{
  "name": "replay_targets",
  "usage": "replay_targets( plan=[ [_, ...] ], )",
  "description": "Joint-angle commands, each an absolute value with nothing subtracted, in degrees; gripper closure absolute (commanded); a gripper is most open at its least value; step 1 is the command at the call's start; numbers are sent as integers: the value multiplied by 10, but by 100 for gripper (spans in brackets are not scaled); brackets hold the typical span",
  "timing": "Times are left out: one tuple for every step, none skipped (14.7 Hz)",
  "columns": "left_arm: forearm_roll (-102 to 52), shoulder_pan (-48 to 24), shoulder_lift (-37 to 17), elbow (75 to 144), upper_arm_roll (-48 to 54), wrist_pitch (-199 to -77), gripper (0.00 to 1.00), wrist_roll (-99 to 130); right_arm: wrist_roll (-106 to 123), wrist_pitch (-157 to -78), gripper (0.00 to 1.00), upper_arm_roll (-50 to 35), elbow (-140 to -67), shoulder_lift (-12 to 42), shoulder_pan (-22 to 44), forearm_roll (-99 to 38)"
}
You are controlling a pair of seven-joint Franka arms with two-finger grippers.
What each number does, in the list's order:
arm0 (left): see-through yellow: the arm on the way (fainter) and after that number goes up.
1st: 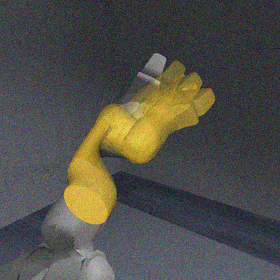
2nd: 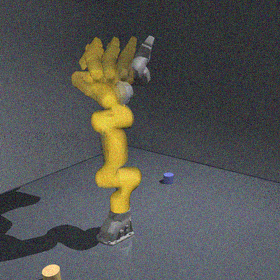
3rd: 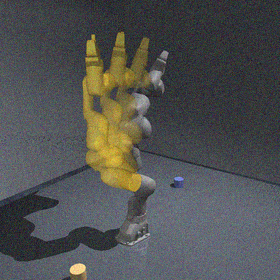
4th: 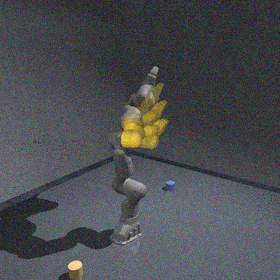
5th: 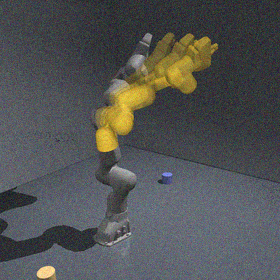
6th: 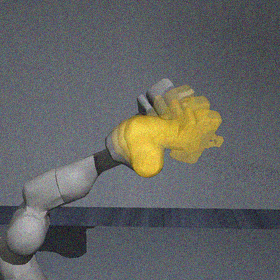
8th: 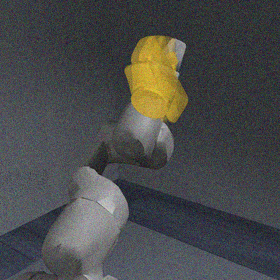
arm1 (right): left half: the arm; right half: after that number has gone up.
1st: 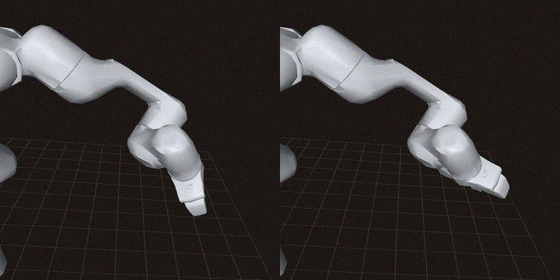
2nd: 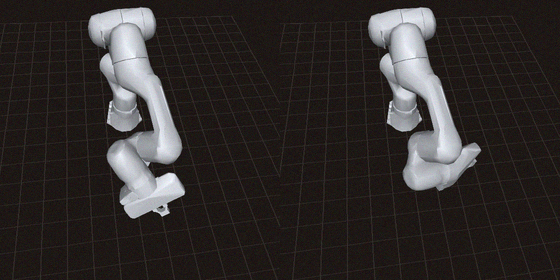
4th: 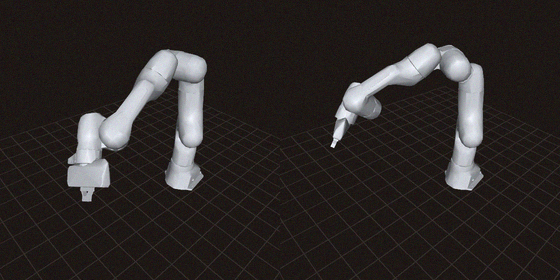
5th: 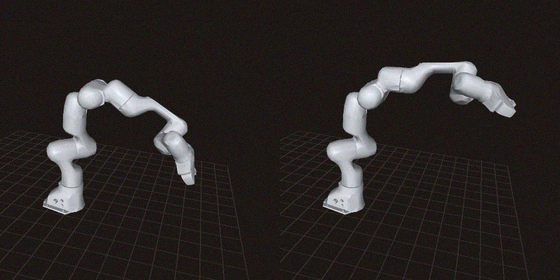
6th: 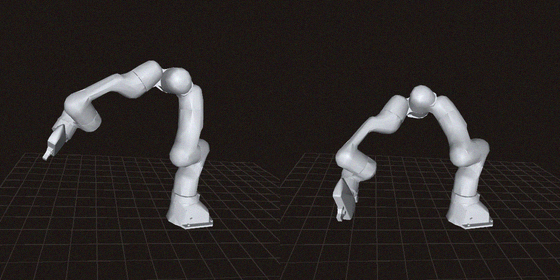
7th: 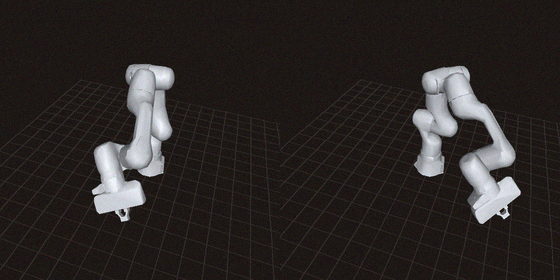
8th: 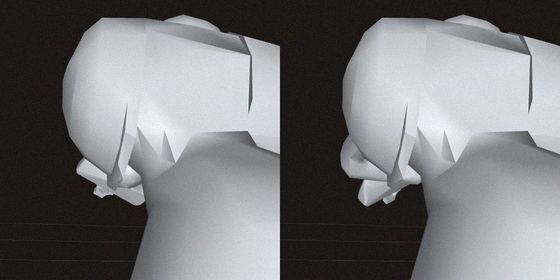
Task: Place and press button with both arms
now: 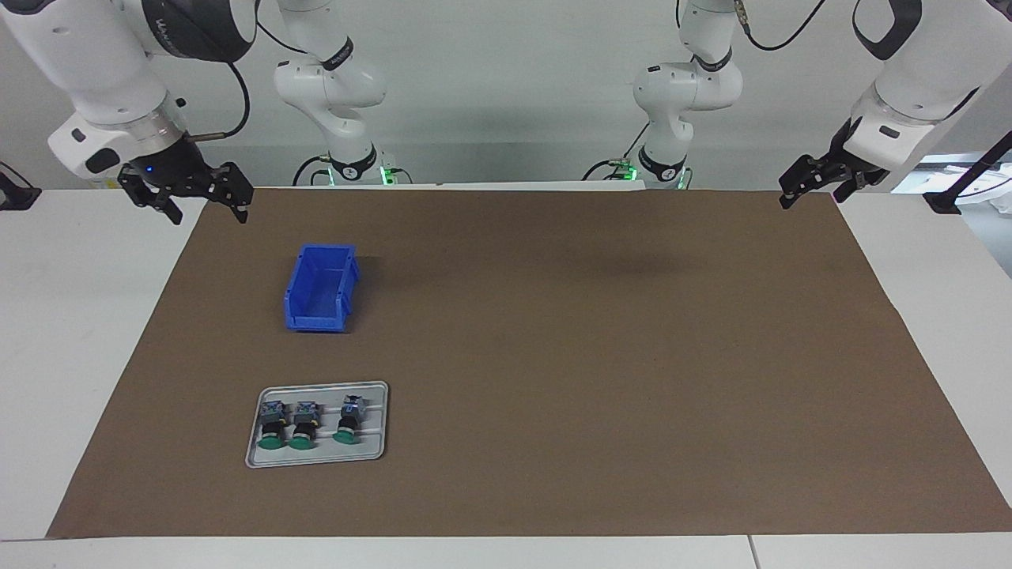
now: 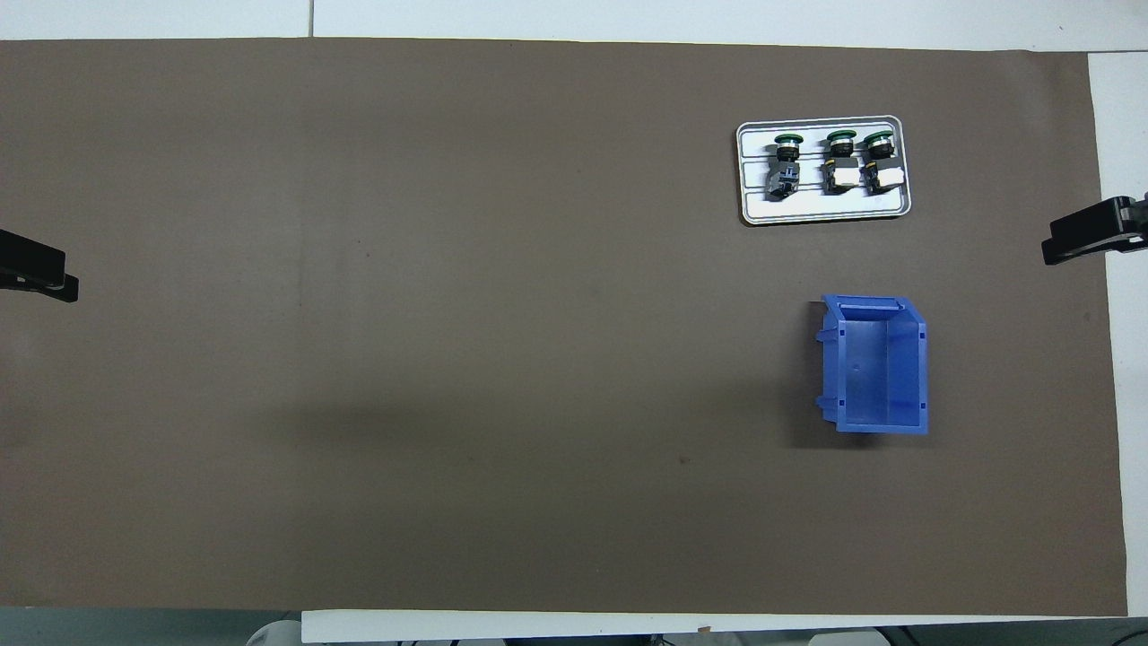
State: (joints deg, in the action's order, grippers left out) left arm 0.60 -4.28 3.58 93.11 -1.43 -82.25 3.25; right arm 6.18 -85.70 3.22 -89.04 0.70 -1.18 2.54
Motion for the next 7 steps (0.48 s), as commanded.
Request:
replay_targets(
  plan=[
    [12, -51, 46, 944, -20, -831, 0, 25, 72, -867, 0, 26, -905, -4, -18, 30],
    [12, -51, 46, 944, -19, -831, 0, 25, 68, -867, 0, 25, -906, -4, -18, 29],
    [11, -50, 46, 944, -19, -833, 0, 25, 68, -867, 0, 25, -907, -4, -18, 28],
    [11, -50, 46, 944, -19, -833, 0, 25, 66, -866, 0, 25, -908, -4, -18, 26],
    [11, -50, 46, 943, -18, -833, 0, 25, 66, -863, 0, 25, -908, -4, -18, 26],
    [11, -51, 46, 943, -18, -833, 0, 25, 67, -864, 0, 25, -907, -4, -18, 24],
    [11, -51, 46, 943, -18, -834, 0, 25, 69, -862, 0, 25, -907, -4, -18, 24]
  ],
)
